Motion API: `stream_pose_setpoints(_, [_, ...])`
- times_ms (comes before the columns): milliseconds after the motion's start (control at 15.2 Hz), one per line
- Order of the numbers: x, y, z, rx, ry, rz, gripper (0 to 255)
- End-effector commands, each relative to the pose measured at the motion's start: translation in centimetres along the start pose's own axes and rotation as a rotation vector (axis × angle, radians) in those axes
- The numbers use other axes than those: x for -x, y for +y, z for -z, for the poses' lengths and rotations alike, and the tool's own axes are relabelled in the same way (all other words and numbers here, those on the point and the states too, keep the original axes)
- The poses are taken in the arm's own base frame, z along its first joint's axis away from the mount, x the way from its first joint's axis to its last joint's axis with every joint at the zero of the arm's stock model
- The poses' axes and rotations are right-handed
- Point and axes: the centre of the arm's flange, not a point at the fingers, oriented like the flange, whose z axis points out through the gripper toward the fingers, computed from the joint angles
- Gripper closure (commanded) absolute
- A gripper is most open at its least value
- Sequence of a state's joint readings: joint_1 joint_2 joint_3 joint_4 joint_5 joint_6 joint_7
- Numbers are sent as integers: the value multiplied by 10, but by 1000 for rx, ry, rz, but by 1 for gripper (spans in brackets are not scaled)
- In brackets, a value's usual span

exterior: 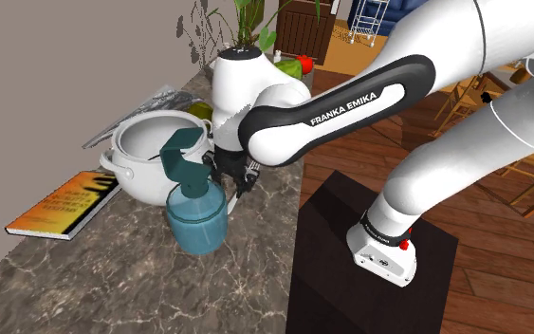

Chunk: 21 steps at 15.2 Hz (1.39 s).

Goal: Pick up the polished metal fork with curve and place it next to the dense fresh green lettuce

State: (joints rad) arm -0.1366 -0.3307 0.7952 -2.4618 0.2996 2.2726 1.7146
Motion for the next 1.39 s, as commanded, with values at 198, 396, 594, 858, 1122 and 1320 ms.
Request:
stream_pose_setpoints(198, [-6, 2, -8, 18, 0, -7, 255])
stream_pose_setpoints(396, [-6, 2, -8, 18, 0, -7, 255])
stream_pose_setpoints(594, [-18, 1, -9, 21, 8, -5, 0])
stream_pose_setpoints(858, [-66, 0, -13, 32, 40, 4, 0])
stream_pose_setpoints(1122, [-113, -1, -16, 44, 72, 13, 0])
stream_pose_setpoints(1320, [-126, -1, -27, 47, 80, 15, 0])
